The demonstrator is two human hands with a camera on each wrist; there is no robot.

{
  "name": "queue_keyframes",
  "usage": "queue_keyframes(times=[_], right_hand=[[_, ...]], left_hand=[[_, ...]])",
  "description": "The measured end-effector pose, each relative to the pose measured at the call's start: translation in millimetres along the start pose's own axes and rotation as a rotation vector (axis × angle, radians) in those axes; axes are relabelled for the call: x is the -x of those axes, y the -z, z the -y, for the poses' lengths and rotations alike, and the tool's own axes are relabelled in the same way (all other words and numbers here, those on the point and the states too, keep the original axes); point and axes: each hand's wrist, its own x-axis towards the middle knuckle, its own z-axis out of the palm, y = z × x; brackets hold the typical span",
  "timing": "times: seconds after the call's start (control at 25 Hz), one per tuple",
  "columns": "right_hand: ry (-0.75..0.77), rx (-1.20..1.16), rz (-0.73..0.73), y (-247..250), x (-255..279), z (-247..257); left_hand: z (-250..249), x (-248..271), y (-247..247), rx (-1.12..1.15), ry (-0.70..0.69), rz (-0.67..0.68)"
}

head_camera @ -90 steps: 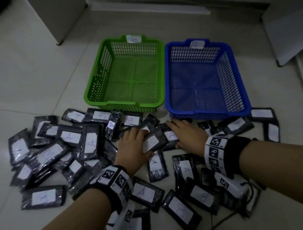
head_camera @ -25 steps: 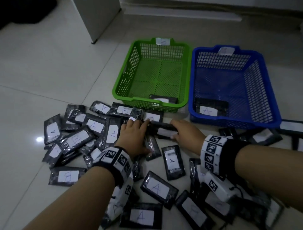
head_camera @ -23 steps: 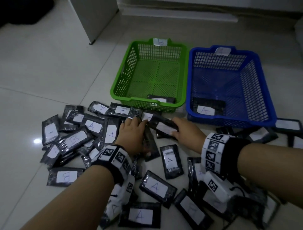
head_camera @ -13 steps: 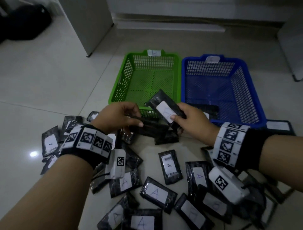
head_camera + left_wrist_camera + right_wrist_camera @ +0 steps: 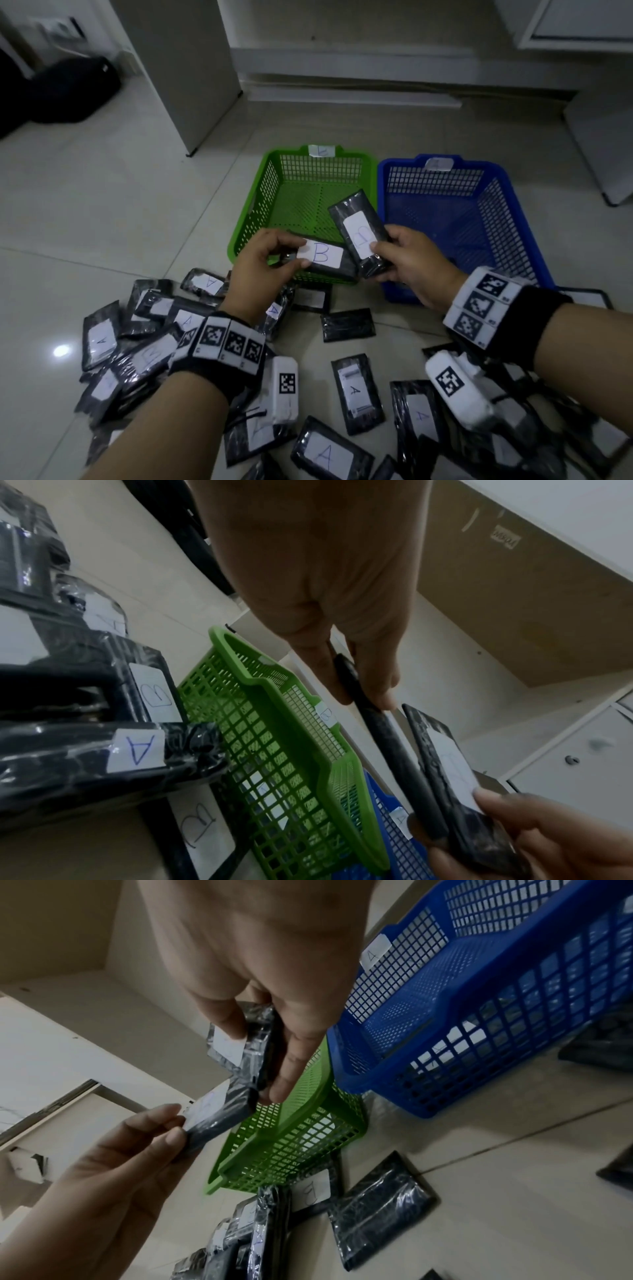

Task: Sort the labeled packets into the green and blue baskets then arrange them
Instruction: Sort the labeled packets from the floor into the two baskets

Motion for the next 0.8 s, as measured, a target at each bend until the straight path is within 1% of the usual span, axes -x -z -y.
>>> queue_keyframes(times=[0.04,0.08,0.16,0.24,0.36,0.44,0.52,0.56,0.64,0.68,0.72,0.76,0.8], right_hand=[[0.009,0.042,-0.009,-1,-4,-2],[0.036,0.140,-0.029,-2,-11,-2],[0.088,0.413,-0.077,-3,-29,0],[0.124,0.686,-0.105,-10,-49,3],[0.144,0.921,-0.080,-26,-73,-7],[0.099,1.080,-0.011,-36,-84,-17],[0.070,1.236,0.069,-42,-92,-26],[0.074,1.314,0.102,-43,-94,-29],[0.078,1.478,0.142,-46,-96,-35],[0.066,1.542,0.157,-47,-97,-39],[0.042,1.580,0.170,-49,-97,-42],[0.020,1.594,0.174,-51,-97,-44],[0.008,1.556,0.161,-54,-95,-45]], left_hand=[[4,-3,-1,-0.032,0.005,-0.011],[8,-7,-1,-0.076,0.007,-0.038],[18,-21,3,-0.173,0.023,-0.114],[29,-37,11,-0.268,0.080,-0.139],[45,-55,20,-0.430,0.177,-0.078],[56,-62,23,-0.515,0.205,0.010],[64,-63,24,-0.620,0.200,0.118],[68,-63,25,-0.735,0.174,0.145],[70,-60,27,-1.015,0.109,0.153],[70,-58,27,-1.085,0.096,0.160],[71,-55,28,-1.104,0.106,0.183],[71,-51,29,-1.079,0.123,0.205],[72,-44,30,-1.015,0.129,0.203]])
